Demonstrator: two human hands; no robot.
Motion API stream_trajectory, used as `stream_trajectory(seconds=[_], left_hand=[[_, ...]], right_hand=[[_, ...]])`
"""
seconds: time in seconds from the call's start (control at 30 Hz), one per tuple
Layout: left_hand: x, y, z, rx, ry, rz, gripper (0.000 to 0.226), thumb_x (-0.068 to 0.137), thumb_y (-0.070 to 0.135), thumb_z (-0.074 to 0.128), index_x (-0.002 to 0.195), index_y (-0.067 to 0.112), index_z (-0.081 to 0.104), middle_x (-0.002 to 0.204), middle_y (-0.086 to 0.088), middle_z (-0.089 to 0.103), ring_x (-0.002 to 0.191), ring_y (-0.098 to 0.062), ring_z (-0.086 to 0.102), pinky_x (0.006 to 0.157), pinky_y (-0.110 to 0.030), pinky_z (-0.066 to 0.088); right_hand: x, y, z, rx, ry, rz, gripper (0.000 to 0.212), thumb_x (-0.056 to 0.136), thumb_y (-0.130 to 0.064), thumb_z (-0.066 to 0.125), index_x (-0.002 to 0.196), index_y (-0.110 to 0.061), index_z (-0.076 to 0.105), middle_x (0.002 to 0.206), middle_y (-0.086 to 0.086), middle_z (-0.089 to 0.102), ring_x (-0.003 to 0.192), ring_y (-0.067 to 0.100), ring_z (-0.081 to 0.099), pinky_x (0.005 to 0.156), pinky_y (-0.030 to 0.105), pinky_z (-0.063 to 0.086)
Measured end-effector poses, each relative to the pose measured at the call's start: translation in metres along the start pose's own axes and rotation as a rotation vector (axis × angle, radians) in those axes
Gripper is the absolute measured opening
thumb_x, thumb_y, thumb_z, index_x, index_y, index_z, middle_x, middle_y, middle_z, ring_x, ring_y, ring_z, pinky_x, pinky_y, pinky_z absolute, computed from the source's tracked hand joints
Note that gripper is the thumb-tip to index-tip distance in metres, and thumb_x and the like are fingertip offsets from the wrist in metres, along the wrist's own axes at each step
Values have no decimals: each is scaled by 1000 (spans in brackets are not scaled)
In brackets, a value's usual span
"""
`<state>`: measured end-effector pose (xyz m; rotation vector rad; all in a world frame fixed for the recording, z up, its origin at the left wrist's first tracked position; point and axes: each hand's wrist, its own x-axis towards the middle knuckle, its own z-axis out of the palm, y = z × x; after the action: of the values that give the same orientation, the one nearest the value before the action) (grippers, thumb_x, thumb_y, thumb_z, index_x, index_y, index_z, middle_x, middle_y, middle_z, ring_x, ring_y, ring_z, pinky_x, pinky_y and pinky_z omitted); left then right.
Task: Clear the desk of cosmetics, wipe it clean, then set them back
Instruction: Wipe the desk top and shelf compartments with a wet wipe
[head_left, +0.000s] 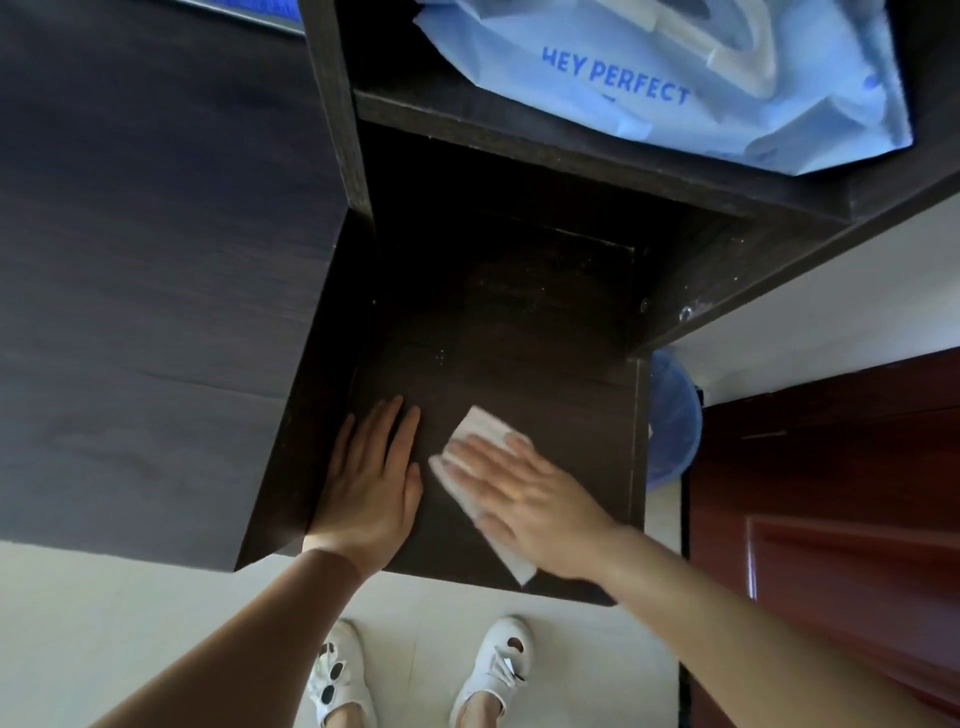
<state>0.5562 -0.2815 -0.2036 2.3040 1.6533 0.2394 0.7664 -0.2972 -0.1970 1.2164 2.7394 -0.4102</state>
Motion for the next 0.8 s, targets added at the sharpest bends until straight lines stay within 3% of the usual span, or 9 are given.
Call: stream_trajectory(seconds=[0.07, 0.17, 0.23, 0.33, 0.37, 0.53, 0.63, 0.7, 0.8], left_hand=[[1, 0, 1, 21, 2, 6, 49, 87, 24, 31, 130, 3, 41, 133, -22, 48, 126, -27, 30, 111, -34, 5], [1, -1, 3, 41, 6, 13, 49, 87, 24, 32, 128, 3, 44, 133, -21, 49, 127, -28, 30, 111, -35, 6], [1, -2, 4, 44, -2, 14, 49, 86, 24, 32, 128, 3, 45, 134, -20, 48, 127, -28, 30, 111, -36, 6], [2, -2, 4, 33, -20, 8, 50, 86, 24, 32, 129, 3, 45, 135, -20, 48, 128, -28, 30, 111, -37, 8], [2, -2, 3, 31, -24, 3, 49, 86, 24, 32, 129, 3, 44, 135, -20, 48, 128, -28, 30, 111, -37, 8], [1, -2, 4, 43, -20, 3, 48, 87, 26, 31, 130, 7, 40, 135, -18, 48, 128, -27, 29, 111, -36, 8], [0, -2, 4, 59, -18, -3, 48, 87, 27, 31, 131, 8, 38, 136, -17, 48, 129, -26, 29, 111, -36, 6], [1, -2, 5, 59, -18, -2, 49, 87, 27, 32, 131, 7, 39, 136, -18, 48, 129, -26, 29, 112, -36, 6], [2, -2, 4, 46, -16, 0, 49, 86, 25, 33, 130, 6, 43, 135, -18, 48, 129, -27, 30, 112, -37, 8]], right_hand=[[21, 44, -12, 66, 27, 278, 56, 98, -39, 13, 145, -26, -13, 158, 0, -1, 144, 14, -8, 118, 44, 4], [65, 82, -26, 202, 198, 903, 57, 98, -32, 17, 146, -15, -9, 158, 8, -2, 144, 20, -7, 118, 46, 0], [87, 65, -25, 221, 218, 857, 57, 98, -30, 21, 147, -12, -3, 158, 9, 1, 145, 21, -5, 118, 47, -2], [88, 35, -23, 172, 90, 218, 56, 95, -34, 18, 147, -16, 7, 157, 4, 10, 144, 16, 0, 118, 43, 1], [84, 42, -26, 161, 90, 183, 56, 96, -34, 20, 147, -17, 6, 157, 3, 10, 144, 16, 0, 118, 42, 2], [89, 117, -29, 190, 299, 1067, 57, 99, -26, 25, 146, -7, 0, 157, 13, 3, 145, 25, 0, 118, 43, -1], [123, 121, -37, 276, 362, 1238, 57, 99, -28, 24, 147, -7, 0, 157, 14, 0, 145, 25, -4, 117, 42, -4], [144, 105, -41, 249, 322, 996, 58, 98, -27, 27, 147, -10, 1, 158, 10, 1, 145, 22, -3, 118, 44, -4], [141, 87, -42, 171, 160, 304, 54, 99, -26, 30, 147, -17, 9, 157, 5, 10, 145, 19, 3, 118, 41, 1]])
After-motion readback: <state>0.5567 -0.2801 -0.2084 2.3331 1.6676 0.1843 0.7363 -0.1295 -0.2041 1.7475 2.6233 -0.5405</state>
